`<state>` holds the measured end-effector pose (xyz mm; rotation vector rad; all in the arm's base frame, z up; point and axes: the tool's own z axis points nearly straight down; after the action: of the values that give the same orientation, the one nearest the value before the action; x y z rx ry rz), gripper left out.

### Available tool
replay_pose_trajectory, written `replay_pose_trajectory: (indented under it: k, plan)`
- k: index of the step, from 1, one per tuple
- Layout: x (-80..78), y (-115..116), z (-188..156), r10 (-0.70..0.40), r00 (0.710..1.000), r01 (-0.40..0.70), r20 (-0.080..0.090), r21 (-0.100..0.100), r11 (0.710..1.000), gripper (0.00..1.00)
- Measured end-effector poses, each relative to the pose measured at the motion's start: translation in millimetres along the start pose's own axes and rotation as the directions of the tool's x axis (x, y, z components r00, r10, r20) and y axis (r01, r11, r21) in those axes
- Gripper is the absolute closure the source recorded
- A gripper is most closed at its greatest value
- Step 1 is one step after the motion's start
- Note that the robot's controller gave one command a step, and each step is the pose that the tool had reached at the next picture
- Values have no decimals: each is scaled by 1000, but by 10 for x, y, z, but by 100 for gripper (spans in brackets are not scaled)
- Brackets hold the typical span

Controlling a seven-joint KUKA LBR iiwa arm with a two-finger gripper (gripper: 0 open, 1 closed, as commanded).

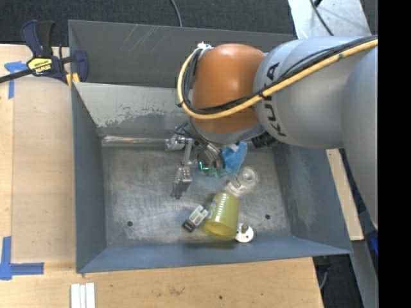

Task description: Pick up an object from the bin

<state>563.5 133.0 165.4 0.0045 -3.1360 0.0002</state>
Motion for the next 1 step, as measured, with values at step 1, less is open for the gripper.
replay_pose_trajectory:
  k: [1]
  plan:
    - [-20,-6,-46,3,1000,-3,8,-1,1000,0]
